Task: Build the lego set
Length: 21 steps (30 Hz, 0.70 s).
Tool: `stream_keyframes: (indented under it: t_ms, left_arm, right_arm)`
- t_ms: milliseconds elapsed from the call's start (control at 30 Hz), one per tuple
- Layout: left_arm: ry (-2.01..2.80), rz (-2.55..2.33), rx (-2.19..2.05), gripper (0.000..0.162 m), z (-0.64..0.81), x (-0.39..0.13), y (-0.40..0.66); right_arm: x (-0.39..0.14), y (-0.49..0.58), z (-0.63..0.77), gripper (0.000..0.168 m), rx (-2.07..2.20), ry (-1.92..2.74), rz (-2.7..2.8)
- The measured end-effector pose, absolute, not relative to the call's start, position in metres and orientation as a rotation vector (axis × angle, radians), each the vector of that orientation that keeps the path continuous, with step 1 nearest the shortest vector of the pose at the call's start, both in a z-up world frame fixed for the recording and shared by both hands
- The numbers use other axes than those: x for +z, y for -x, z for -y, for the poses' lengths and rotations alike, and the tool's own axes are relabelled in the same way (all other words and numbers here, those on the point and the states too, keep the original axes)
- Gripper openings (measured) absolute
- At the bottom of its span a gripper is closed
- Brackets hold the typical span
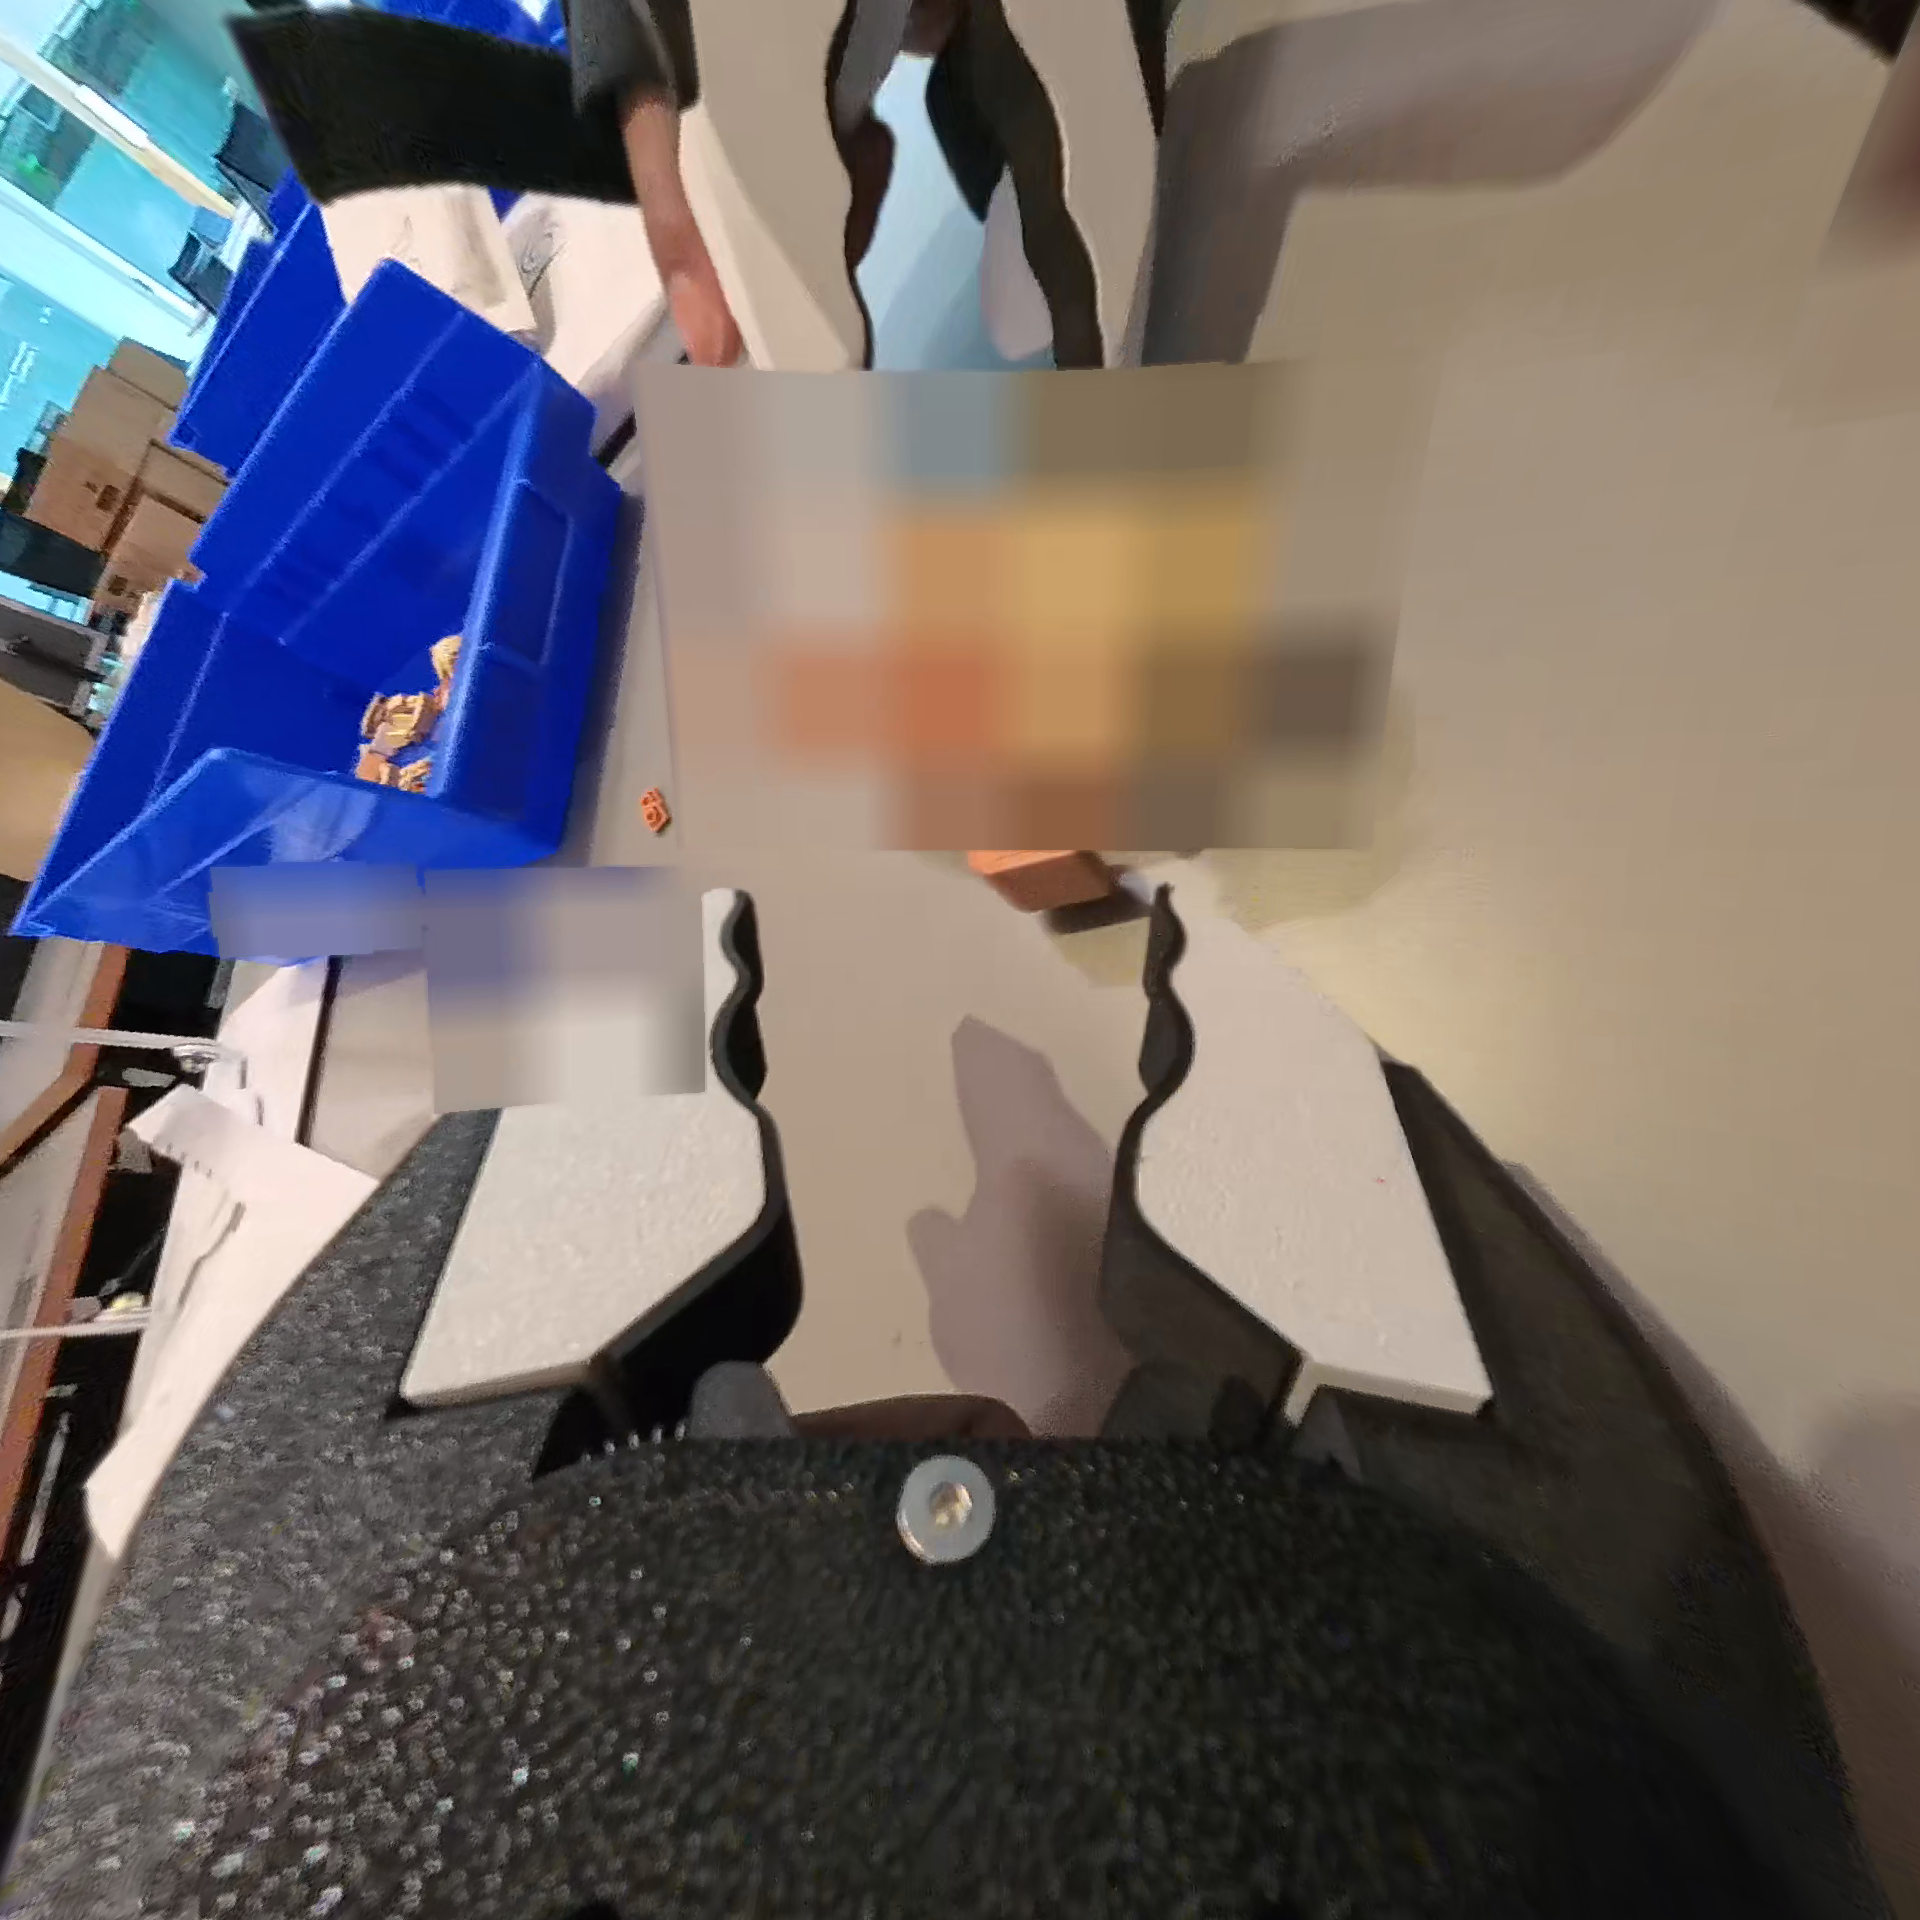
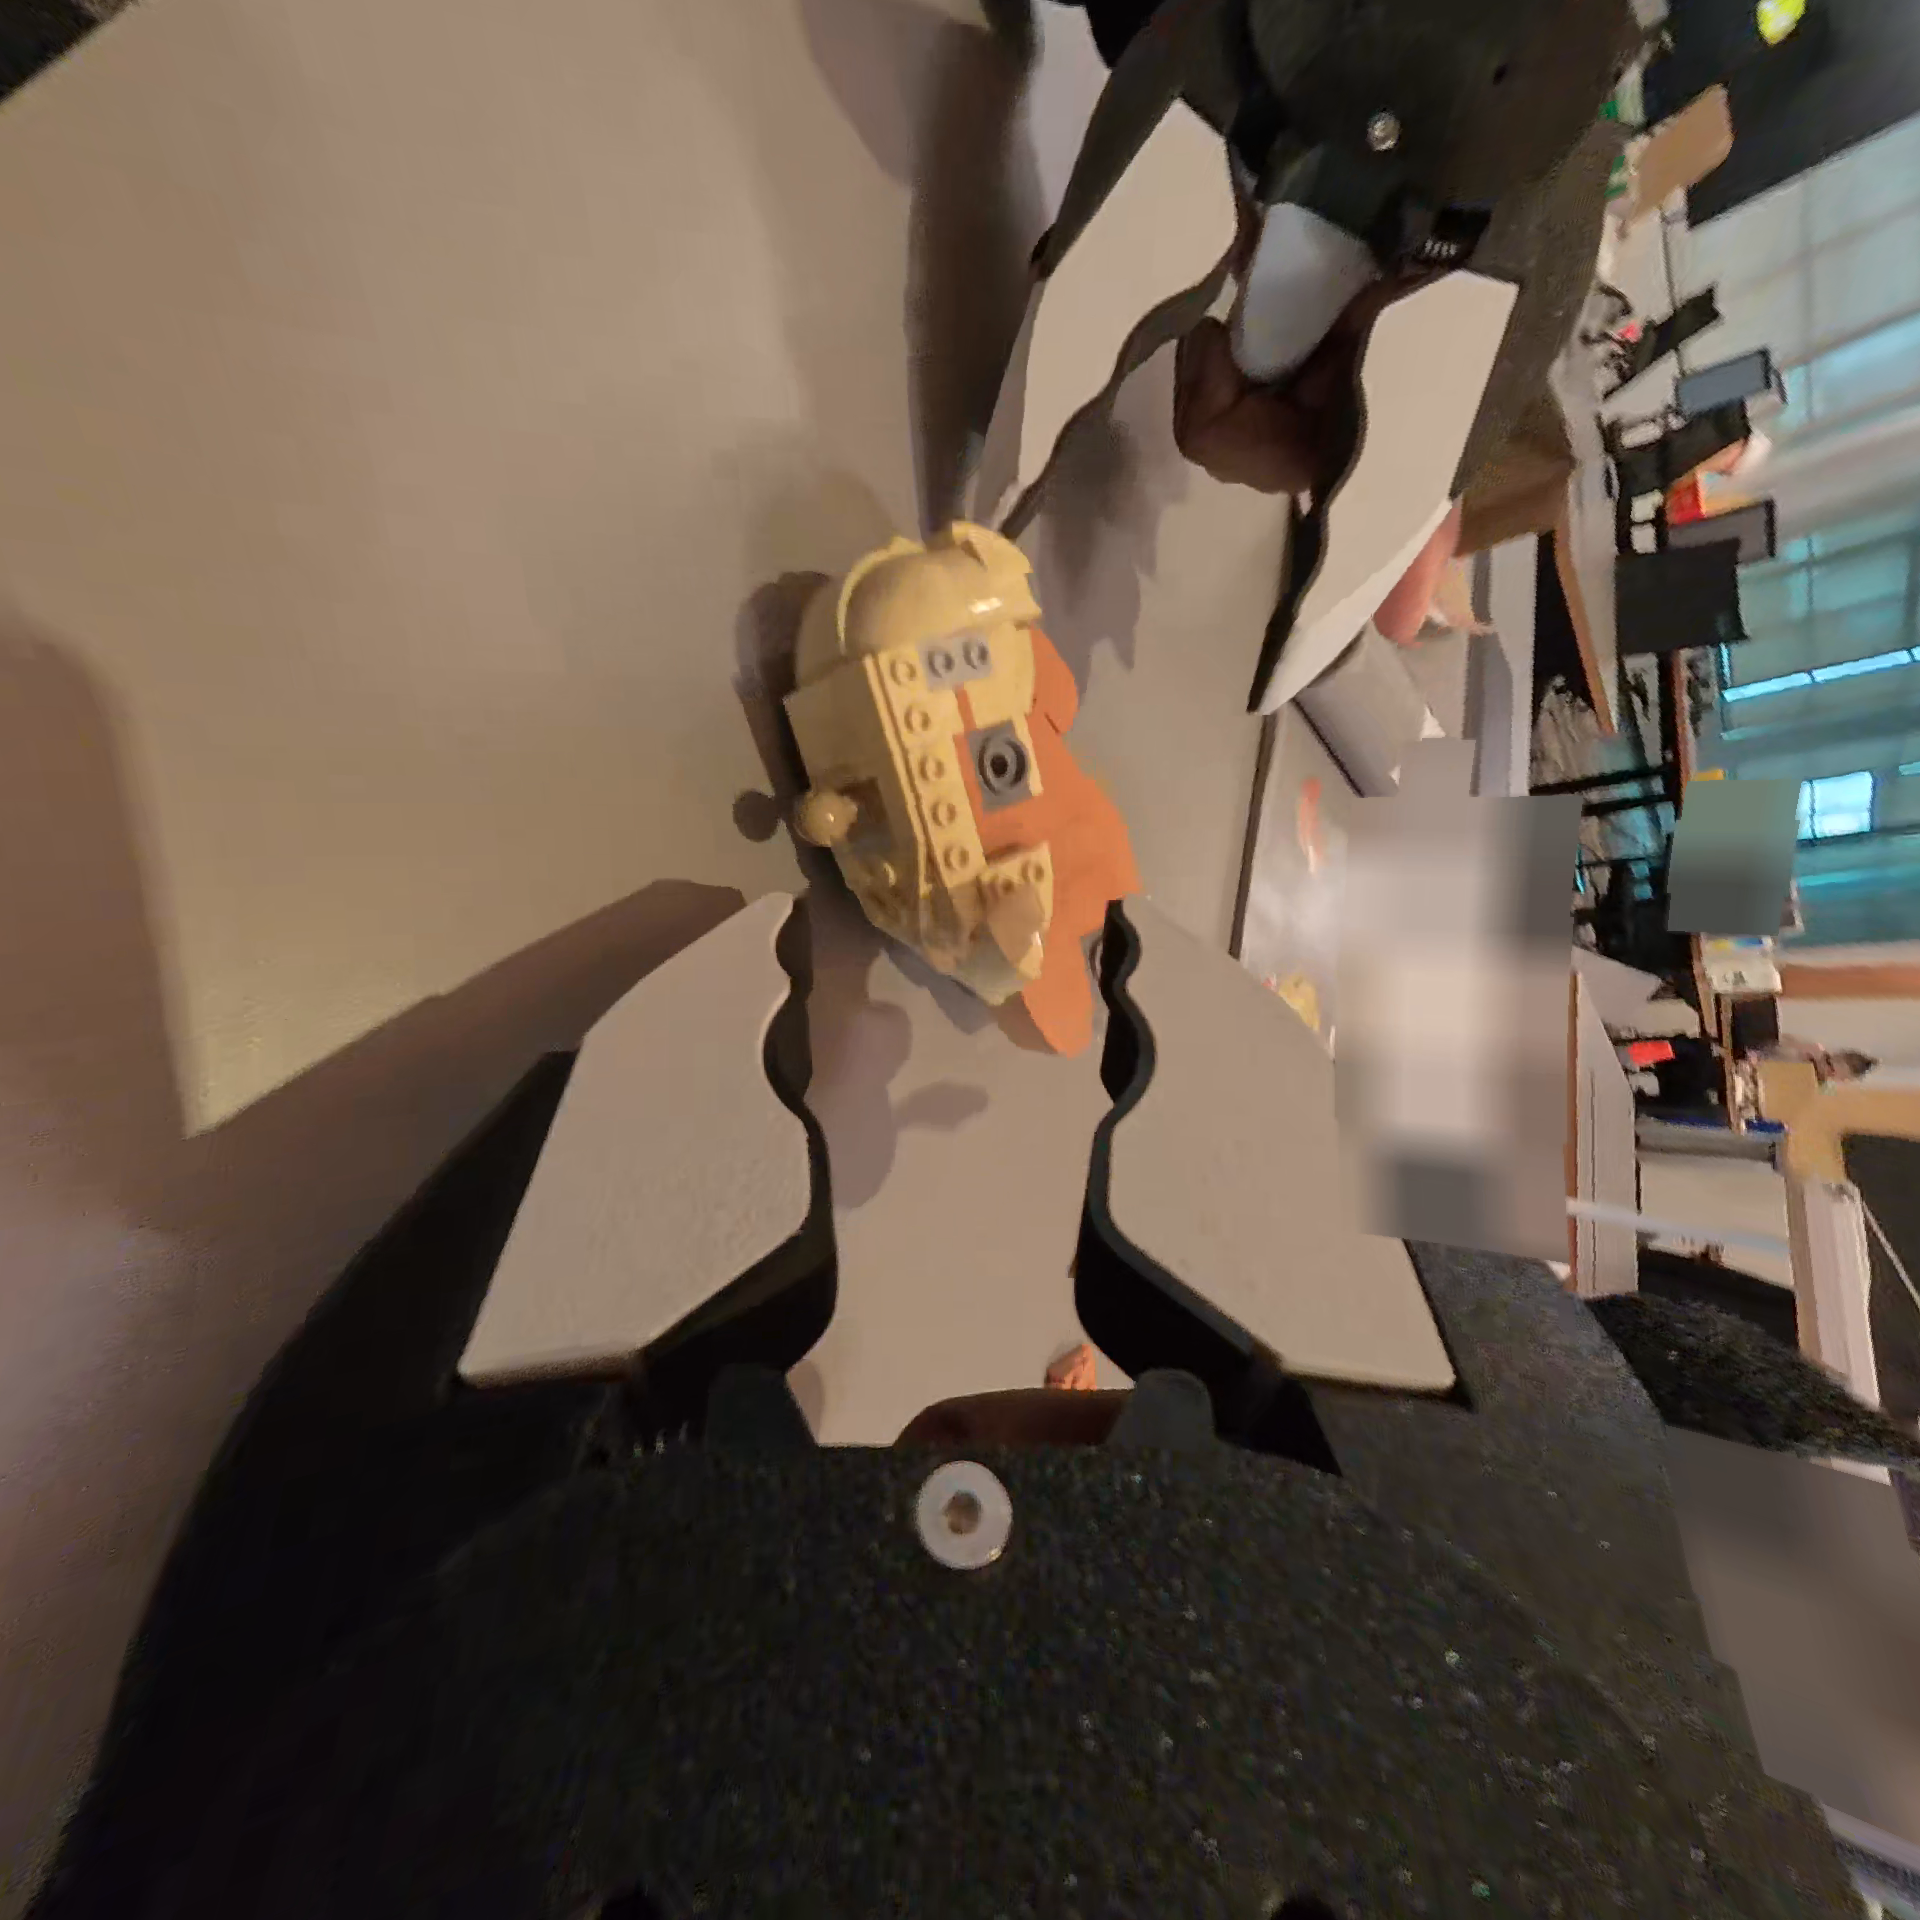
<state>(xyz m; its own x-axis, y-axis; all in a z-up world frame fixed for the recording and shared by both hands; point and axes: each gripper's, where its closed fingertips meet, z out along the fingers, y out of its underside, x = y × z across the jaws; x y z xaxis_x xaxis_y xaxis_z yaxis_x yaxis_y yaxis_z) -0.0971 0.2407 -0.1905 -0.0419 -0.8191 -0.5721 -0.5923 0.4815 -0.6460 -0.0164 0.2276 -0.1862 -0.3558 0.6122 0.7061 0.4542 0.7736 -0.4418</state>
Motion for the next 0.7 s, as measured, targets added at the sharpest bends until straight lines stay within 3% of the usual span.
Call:
stream_keyframes:
  t_ms: [233,400,700]
  left_arm:
    - [1.211,-1.779,-0.330,0.069,-0.219,-0.199,0.086]
    - [1.219,-1.767,-0.392,0.063,-0.216,-0.199,0.081]
    - [1.331,-1.665,-0.480,0.067,-0.227,-0.195,0.093]
  right_arm:
    - [-0.194,0.033,-0.210,0.053,0.144,0.646,2.165]
    - [-0.205,0.041,-0.216,0.041,0.003,0.617,2.200]
    - [-0.185,0.043,-0.227,0.033,0.223,0.818,2.267]
